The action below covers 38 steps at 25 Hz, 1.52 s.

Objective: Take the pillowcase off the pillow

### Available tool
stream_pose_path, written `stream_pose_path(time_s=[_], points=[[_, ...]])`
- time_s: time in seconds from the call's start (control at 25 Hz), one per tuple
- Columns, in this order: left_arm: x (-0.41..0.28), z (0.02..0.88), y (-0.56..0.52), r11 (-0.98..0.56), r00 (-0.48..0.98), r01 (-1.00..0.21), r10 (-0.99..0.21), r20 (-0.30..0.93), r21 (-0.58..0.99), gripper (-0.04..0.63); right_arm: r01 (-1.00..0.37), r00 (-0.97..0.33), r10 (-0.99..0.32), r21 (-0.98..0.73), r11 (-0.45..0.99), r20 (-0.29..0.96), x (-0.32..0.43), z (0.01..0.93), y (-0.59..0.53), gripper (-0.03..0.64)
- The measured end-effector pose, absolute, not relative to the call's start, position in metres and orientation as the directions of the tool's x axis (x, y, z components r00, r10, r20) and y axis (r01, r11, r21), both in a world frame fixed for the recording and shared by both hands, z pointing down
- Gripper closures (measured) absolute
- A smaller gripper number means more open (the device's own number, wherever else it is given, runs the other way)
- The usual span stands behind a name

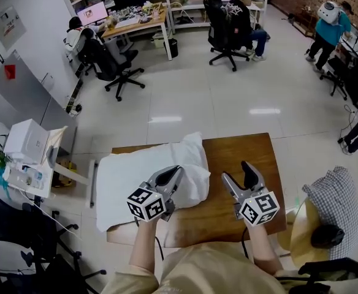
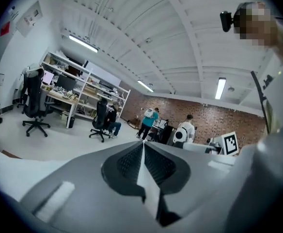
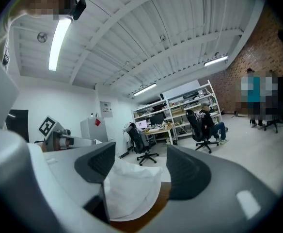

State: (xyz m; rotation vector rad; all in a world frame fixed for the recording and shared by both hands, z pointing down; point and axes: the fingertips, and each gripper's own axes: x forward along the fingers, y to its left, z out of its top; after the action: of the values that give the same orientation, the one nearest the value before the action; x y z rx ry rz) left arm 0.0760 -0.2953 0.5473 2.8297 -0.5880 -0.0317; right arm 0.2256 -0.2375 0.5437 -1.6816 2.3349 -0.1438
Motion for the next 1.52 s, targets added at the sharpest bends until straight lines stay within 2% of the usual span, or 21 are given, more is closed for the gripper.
stream_pose_path(time_s=[0.32, 0.68, 0.8, 1.0, 1.12, 1.24, 1.36, 1.52], points=[[0.043, 0.432, -0.276, -0.883, 0.875, -0.330, -0.419, -0.241, 0.335, 0.591, -0.922, -0.259, -0.934, -0.223, 0.315, -0.246, 0.244, 0.504, -0.199, 0.297], [0.019, 0.323, -0.230, -0.941, 0.785, -0.083, -0.265, -0.560, 0.329, 0.591, -0.931, -0.227, -0.907, -0.196, 0.309, -0.354, 0.255, 0.464, -0.165, 0.298], [0.007, 0.302, -0.212, -0.952, 0.746, -0.005, -0.208, -0.632, 0.307, 0.591, -0.937, -0.208, -0.893, -0.181, 0.299, -0.399, 0.262, 0.440, -0.150, 0.298], [-0.020, 0.311, -0.197, -0.954, 0.703, 0.001, -0.212, -0.679, 0.299, 0.591, -0.941, -0.194, -0.872, -0.165, 0.295, -0.450, 0.274, 0.409, -0.132, 0.298], [-0.041, 0.299, -0.179, -0.960, 0.617, 0.090, -0.156, -0.771, 0.266, 0.591, -0.938, -0.207, -0.863, -0.157, 0.308, -0.461, 0.272, 0.402, -0.129, 0.299], [-0.050, 0.292, -0.164, -0.967, 0.578, 0.101, -0.136, -0.805, 0.236, 0.591, -0.915, -0.264, -0.839, -0.152, 0.375, -0.476, 0.266, 0.392, -0.125, 0.299], [-0.047, 0.303, -0.153, -0.968, 0.589, 0.086, -0.142, -0.795, 0.236, 0.591, -0.854, -0.409, -0.790, -0.112, 0.507, -0.457, 0.243, 0.368, -0.118, 0.299], [-0.053, 0.351, -0.163, -0.948, 0.627, 0.061, -0.208, -0.751, 0.313, 0.591, -0.670, -0.693, -0.689, -0.163, 0.724, -0.212, 0.185, 0.356, -0.130, 0.299]])
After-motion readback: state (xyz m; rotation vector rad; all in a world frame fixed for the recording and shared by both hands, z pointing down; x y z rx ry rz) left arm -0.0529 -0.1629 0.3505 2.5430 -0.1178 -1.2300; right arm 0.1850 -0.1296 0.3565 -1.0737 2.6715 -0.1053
